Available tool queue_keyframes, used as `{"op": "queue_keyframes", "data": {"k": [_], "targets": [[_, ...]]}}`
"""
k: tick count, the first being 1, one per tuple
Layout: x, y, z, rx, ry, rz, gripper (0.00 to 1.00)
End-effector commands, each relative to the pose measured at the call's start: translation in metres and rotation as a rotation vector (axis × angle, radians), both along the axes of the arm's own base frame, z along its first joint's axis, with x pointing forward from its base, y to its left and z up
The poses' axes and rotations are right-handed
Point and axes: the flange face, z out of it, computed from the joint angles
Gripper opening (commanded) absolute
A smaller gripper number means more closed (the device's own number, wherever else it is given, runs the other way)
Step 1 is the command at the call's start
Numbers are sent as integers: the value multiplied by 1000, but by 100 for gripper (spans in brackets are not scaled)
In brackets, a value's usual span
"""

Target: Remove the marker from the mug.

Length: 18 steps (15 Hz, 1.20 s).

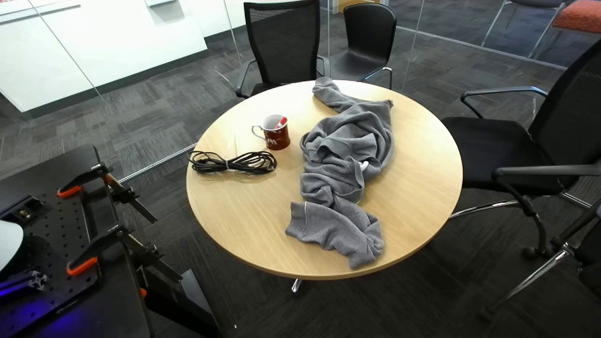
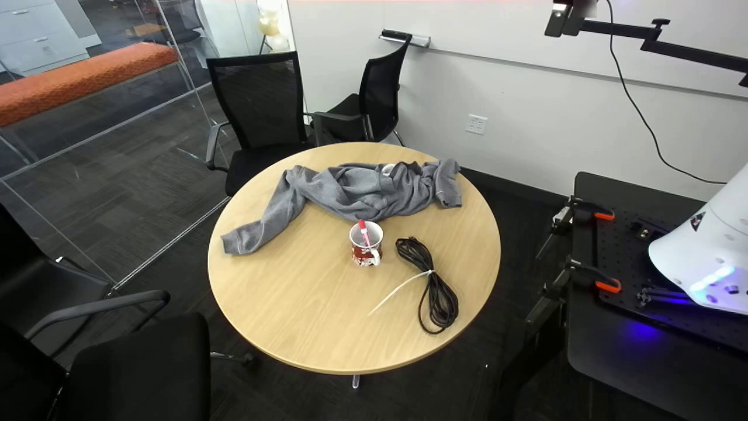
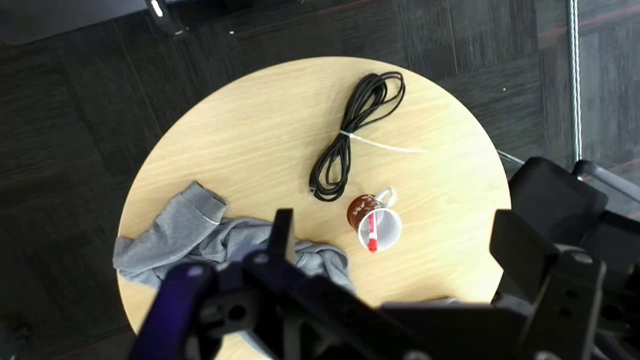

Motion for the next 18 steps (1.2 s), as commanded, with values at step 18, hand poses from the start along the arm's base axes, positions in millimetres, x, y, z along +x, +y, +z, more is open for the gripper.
{"op": "queue_keyframes", "data": {"k": [18], "targets": [[176,70,-169,-90,-50,-144,100]]}}
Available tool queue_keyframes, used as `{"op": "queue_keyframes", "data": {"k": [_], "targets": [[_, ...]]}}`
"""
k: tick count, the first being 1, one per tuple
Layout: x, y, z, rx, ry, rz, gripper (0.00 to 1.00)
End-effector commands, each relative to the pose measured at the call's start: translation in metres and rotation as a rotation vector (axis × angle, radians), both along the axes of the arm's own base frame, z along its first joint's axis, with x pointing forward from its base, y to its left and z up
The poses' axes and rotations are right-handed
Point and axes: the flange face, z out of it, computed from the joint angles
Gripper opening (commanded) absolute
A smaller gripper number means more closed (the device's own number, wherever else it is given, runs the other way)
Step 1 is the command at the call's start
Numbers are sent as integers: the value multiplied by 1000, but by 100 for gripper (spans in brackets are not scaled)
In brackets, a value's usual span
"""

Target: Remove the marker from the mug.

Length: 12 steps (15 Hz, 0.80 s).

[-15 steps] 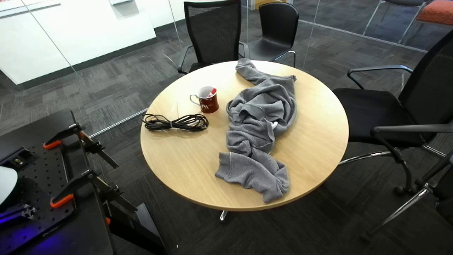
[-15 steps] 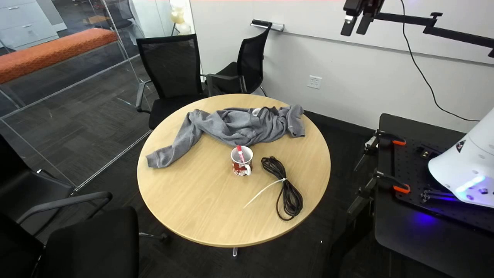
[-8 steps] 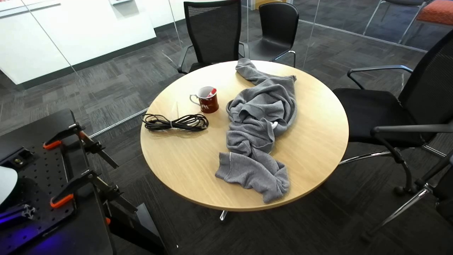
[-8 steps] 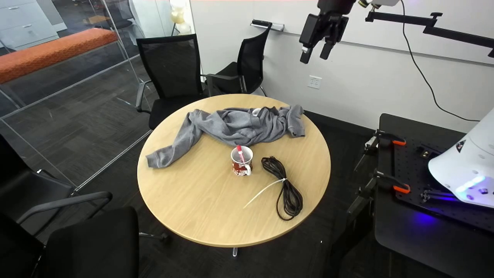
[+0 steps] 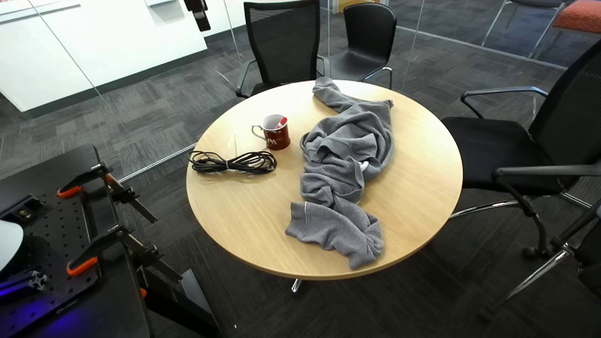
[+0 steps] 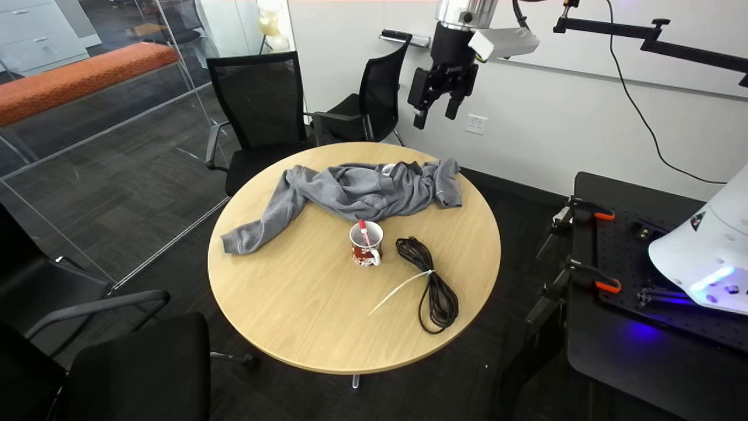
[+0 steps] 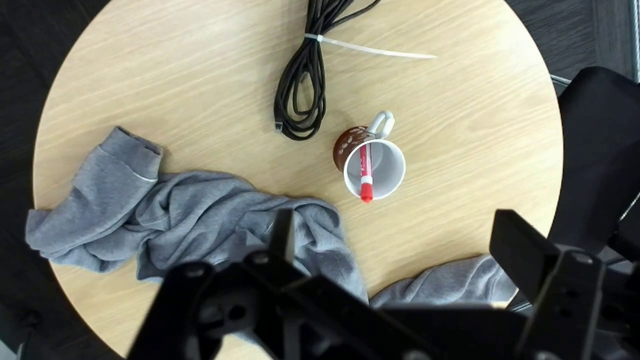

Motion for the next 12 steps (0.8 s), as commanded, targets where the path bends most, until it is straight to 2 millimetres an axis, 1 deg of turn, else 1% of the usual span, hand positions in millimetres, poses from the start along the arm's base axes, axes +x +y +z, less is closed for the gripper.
{"op": "queue_keyframes", "data": {"k": [1,6,12], "targets": [[31,7,-21,-28,-2,-24,100],[55,19,-56,-52,-7,-35,100],[72,47,-96,-81,30,-64,100]]}}
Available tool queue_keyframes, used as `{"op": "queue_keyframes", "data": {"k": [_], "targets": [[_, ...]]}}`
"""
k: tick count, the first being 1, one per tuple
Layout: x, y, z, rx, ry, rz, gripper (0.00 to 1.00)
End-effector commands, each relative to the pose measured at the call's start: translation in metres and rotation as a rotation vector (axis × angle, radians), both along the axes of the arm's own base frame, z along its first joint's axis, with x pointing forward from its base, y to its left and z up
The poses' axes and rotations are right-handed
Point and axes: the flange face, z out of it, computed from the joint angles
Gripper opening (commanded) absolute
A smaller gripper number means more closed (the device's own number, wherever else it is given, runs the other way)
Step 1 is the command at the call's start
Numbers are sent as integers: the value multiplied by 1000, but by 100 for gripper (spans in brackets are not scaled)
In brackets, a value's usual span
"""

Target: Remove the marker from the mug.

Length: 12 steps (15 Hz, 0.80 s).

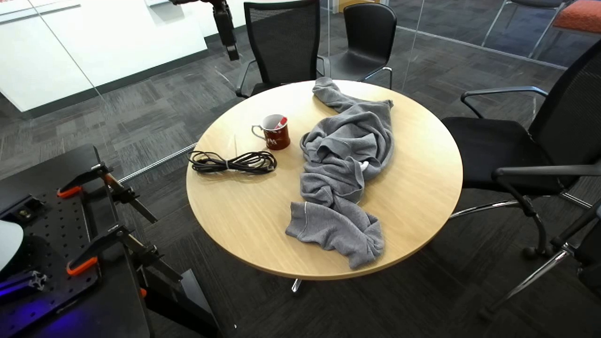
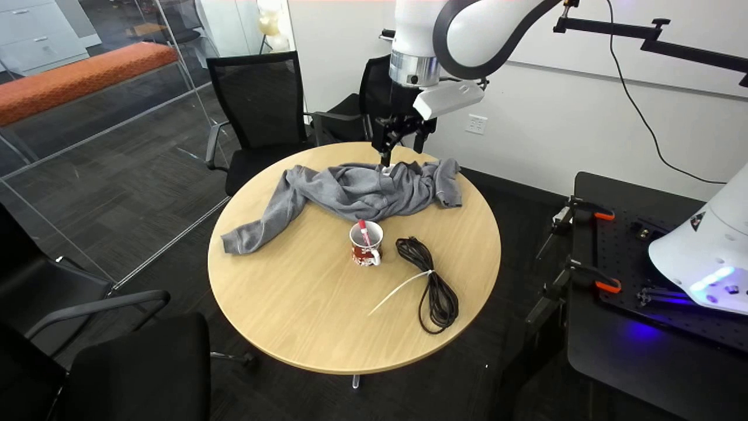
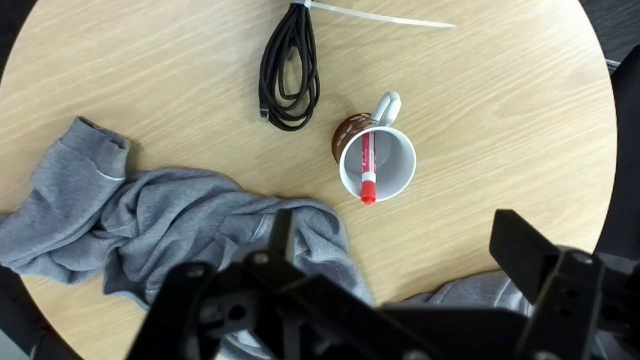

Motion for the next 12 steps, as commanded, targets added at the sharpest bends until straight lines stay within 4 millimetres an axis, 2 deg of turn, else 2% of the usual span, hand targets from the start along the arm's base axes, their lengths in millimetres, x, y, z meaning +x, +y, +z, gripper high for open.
{"op": "queue_keyframes", "data": {"k": [1,8,9,12], "targets": [[16,17,-18,-26,3,-35,100],[20,53,-70,-42,82,-86,100],[14,46,-62,-18,75,-62,100],[15,53,-76,-24,91,-68,100]]}}
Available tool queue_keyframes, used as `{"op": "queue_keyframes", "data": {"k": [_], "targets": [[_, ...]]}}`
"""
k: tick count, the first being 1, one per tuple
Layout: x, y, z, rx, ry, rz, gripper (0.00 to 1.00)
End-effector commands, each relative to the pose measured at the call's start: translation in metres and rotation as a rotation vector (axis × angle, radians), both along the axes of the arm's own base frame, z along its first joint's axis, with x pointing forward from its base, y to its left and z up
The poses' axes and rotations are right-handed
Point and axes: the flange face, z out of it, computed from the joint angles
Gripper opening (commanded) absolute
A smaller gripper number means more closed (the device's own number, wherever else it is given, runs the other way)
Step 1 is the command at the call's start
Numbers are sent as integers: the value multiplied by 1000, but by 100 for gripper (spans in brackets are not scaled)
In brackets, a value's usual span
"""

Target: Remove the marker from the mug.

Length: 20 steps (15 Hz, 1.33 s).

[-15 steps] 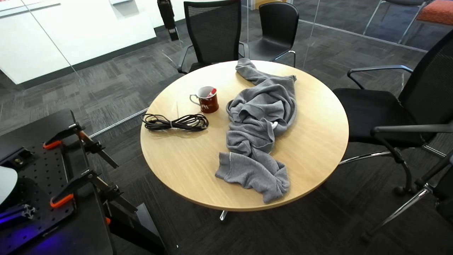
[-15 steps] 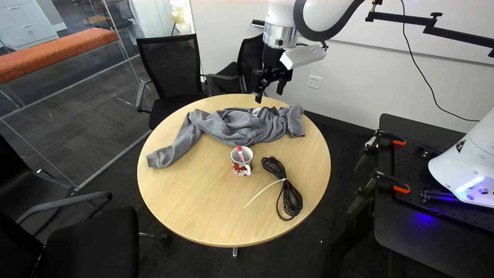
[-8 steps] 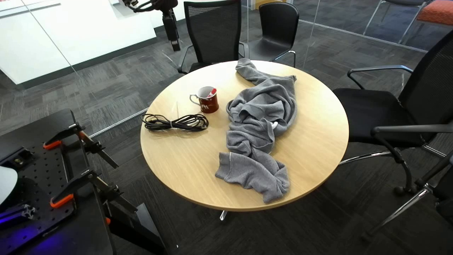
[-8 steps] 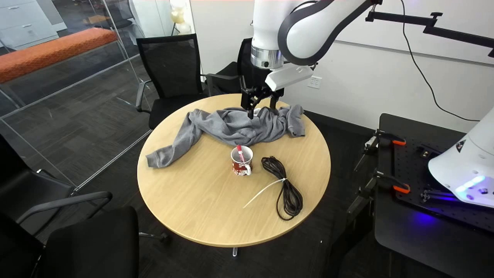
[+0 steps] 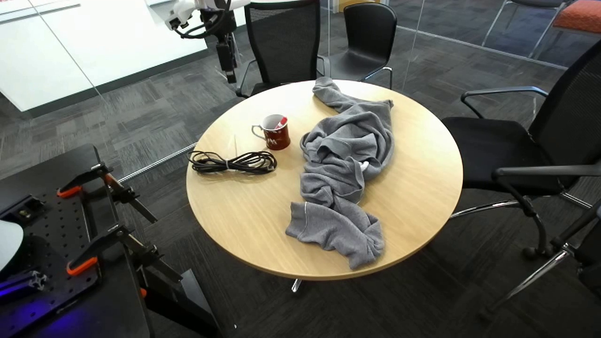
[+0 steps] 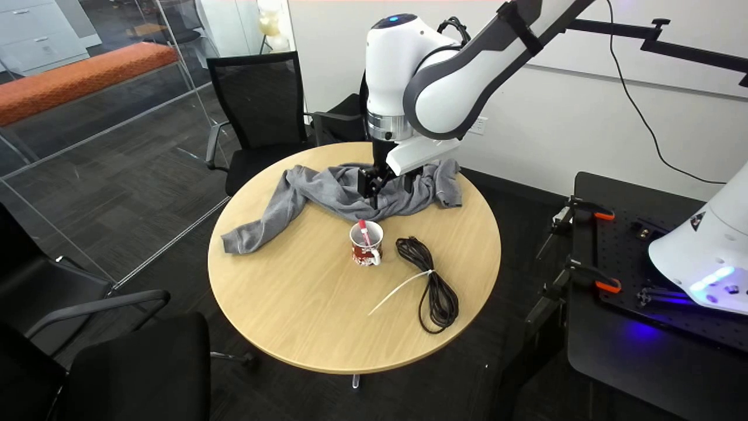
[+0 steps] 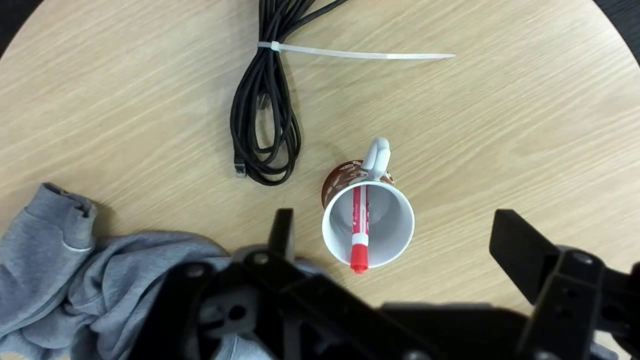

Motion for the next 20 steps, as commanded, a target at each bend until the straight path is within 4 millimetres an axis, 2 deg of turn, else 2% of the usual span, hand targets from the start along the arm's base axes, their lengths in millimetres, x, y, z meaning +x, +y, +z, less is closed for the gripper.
{"op": "queue_keyframes", "data": {"k": [1,5,9,15,20], "targets": [[1,0,1,0,0,0,100],[7,-6,2,23,-1,4,100],[24,-15,-15,20,1,25,100],[49,-21,-57,27,15,86,100],[58,-22,-92,21,21,92,100]]}}
